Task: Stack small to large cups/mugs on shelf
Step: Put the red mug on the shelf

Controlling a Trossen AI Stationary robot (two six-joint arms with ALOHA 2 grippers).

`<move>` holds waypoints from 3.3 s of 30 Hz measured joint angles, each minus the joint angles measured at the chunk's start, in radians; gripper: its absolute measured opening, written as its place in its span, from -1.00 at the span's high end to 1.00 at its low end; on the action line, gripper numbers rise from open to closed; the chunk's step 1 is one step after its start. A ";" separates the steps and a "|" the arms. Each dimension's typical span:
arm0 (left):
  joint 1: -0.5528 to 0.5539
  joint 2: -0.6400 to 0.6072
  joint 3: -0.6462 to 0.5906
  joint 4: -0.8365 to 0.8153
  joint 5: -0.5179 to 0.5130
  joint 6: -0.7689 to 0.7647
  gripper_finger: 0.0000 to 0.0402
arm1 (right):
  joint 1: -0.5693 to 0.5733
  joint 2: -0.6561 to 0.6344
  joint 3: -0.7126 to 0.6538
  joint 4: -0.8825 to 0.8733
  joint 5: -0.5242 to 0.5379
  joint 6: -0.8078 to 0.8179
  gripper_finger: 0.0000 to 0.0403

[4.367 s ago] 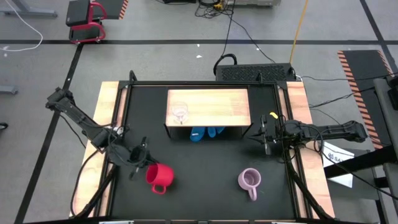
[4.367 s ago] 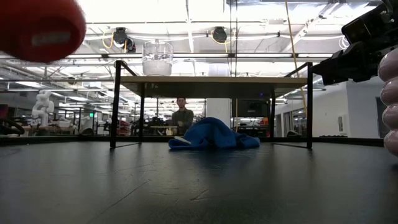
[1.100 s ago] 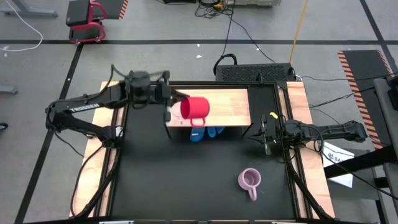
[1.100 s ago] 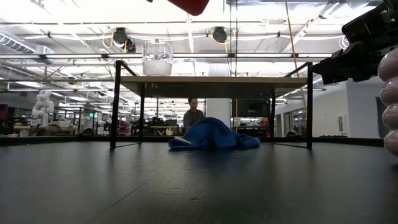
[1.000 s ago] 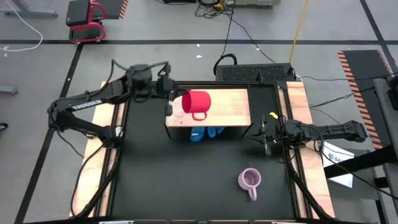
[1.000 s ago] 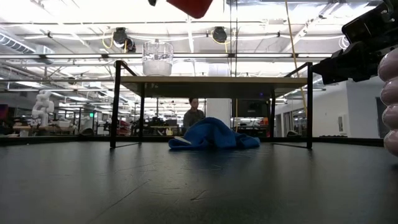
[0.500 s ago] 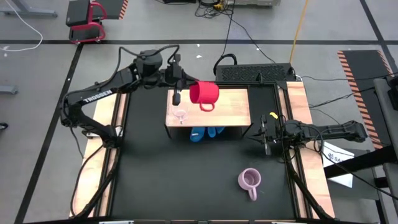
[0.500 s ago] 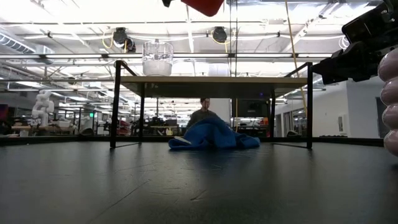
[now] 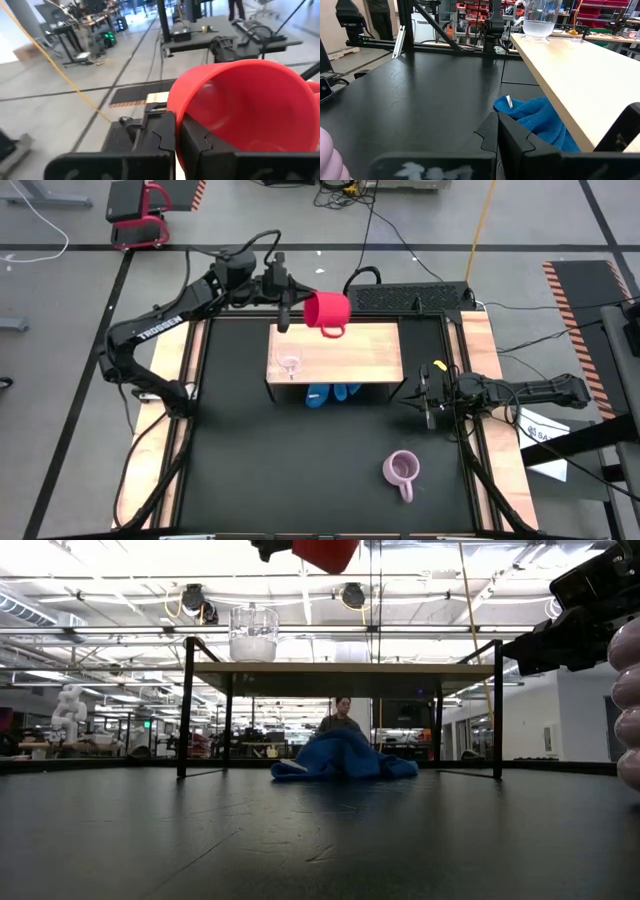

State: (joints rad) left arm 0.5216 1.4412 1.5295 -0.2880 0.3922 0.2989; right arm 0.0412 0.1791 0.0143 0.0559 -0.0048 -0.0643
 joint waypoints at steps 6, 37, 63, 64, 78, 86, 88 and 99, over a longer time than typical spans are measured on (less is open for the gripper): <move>0.018 0.024 0.001 0.002 0.076 -0.022 0.98 | 0.000 0.000 0.000 0.000 0.000 0.000 1.00; -0.083 0.489 0.658 -0.850 -0.100 0.317 0.98 | 0.000 0.012 0.000 0.000 0.001 0.000 1.00; -0.145 0.506 0.658 -0.936 -0.107 0.347 0.98 | 0.000 0.012 0.000 0.023 0.001 0.000 1.00; -0.148 0.506 0.658 -0.937 -0.107 0.344 0.98 | 0.000 0.012 0.000 0.023 0.001 0.000 1.00; -0.191 0.540 0.656 -1.001 -0.223 0.355 0.98 | 0.000 0.012 0.000 0.023 0.001 0.000 1.00; -0.196 0.552 0.657 -1.014 -0.261 0.351 0.98 | 0.000 0.015 0.000 0.029 0.001 0.000 1.00; -0.196 0.553 0.657 -1.015 -0.261 0.351 0.97 | 0.000 0.016 0.000 0.031 0.001 0.000 1.00; -0.195 0.556 0.656 -0.962 -0.252 0.387 0.98 | 0.000 0.018 0.000 0.038 0.001 0.000 1.00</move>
State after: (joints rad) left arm 0.3262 1.9970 2.1853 -1.2503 0.1403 0.6860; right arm 0.0412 0.1967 0.0143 0.0937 -0.0040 -0.0643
